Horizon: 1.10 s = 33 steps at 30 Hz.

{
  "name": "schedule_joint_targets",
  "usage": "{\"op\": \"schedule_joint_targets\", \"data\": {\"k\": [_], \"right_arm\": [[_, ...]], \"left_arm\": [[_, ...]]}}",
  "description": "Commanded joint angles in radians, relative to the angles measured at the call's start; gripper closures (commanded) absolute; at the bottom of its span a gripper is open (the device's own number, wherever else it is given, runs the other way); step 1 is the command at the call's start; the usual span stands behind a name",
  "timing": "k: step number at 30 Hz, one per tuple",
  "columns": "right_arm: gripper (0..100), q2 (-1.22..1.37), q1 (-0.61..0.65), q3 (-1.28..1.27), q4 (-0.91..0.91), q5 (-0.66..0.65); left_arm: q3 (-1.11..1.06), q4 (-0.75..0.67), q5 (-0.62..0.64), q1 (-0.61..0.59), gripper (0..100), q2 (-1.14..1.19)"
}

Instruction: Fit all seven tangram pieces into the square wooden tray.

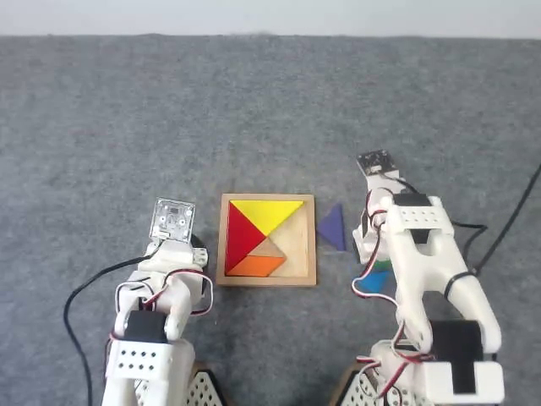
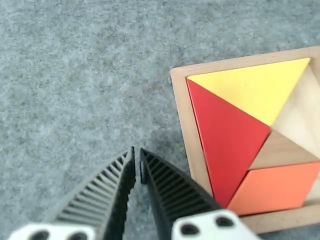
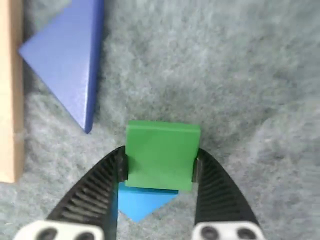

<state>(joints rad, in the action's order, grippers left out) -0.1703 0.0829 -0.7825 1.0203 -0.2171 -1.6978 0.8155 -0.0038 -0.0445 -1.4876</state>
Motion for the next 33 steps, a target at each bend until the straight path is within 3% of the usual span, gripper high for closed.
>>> {"op": "schedule_joint_targets", "data": {"k": [1, 9, 17, 33], "right_arm": [[93.1, -0.093, 0.065, 0.152, 0.107, -0.069], [93.1, -0.022, 0.269, 0.448, 0.285, -0.101], [93.1, 0.199, 0.467, 0.565, 0.249, -0.126], [92.8, 0.460, 0.538, 0.680, 0.197, -0.130]], "left_arm": [[0.008, 0.000, 0.003, -0.003, 99, -0.014], [0.008, 0.000, 0.003, -0.003, 99, -0.014], [0.008, 0.000, 0.003, -0.003, 99, -0.014], [0.008, 0.000, 0.003, -0.003, 99, -0.014]]}}
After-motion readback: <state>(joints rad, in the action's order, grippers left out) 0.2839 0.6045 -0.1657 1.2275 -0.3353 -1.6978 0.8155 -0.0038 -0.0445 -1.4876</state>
